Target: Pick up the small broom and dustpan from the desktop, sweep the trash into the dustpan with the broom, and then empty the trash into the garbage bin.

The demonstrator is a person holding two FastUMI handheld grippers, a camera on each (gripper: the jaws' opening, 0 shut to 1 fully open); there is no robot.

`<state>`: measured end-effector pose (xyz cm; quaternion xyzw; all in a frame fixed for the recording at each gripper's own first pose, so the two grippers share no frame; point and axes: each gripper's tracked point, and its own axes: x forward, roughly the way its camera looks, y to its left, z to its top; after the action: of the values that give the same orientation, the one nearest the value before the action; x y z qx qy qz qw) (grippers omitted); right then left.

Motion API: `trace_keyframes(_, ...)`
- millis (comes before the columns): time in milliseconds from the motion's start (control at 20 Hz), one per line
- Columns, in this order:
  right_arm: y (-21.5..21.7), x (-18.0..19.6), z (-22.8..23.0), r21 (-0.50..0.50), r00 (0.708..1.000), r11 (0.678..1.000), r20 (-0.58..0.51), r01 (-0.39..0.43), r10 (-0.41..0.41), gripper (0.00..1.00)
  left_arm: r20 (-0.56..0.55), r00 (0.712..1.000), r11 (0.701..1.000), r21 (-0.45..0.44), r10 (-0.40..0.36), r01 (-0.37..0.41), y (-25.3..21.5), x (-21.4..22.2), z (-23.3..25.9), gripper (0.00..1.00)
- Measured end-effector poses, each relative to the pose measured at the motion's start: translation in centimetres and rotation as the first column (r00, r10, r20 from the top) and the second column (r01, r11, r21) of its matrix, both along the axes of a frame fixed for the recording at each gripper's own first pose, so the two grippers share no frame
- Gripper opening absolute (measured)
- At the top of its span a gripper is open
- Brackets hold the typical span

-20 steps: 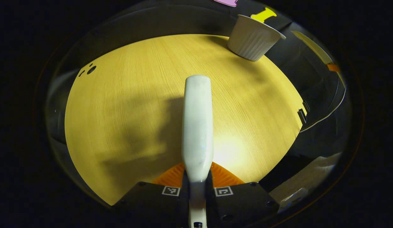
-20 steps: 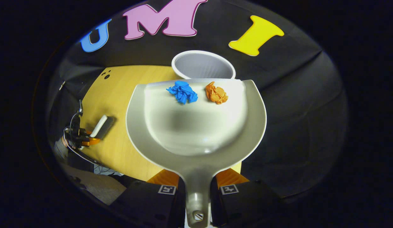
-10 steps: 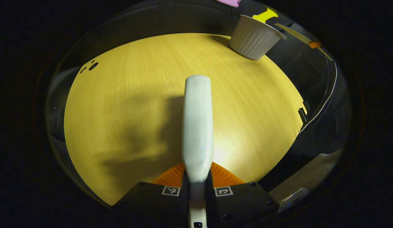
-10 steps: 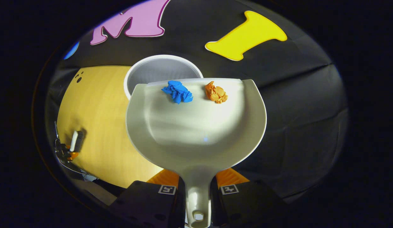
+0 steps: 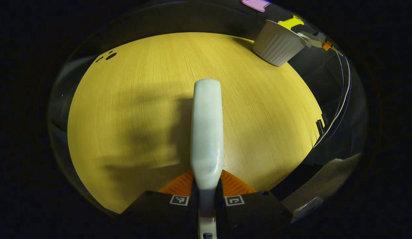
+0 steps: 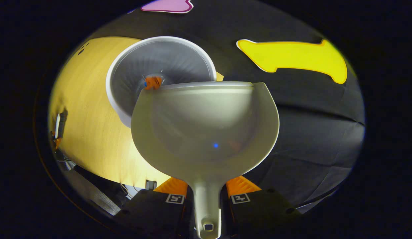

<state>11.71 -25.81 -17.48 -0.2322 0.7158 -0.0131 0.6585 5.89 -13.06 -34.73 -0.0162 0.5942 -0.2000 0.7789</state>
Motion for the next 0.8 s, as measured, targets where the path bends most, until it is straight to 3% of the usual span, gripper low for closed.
trace_keyframes(400,-0.3,0.4,-0.3,0.007,0.999,1.000,0.051,-0.003,0.002,0.36,0.009,1.000,1.000,0.010,0.016,-0.017,0.0,0.2,-0.3,0.25)
trace_keyframes(800,2.0,-2.6,4.4,0.195,0.970,0.981,0.237,0.013,-0.060,0.32,0.027,0.999,0.999,0.017,-0.040,0.039,0.5,0.4,-0.5,0.25)
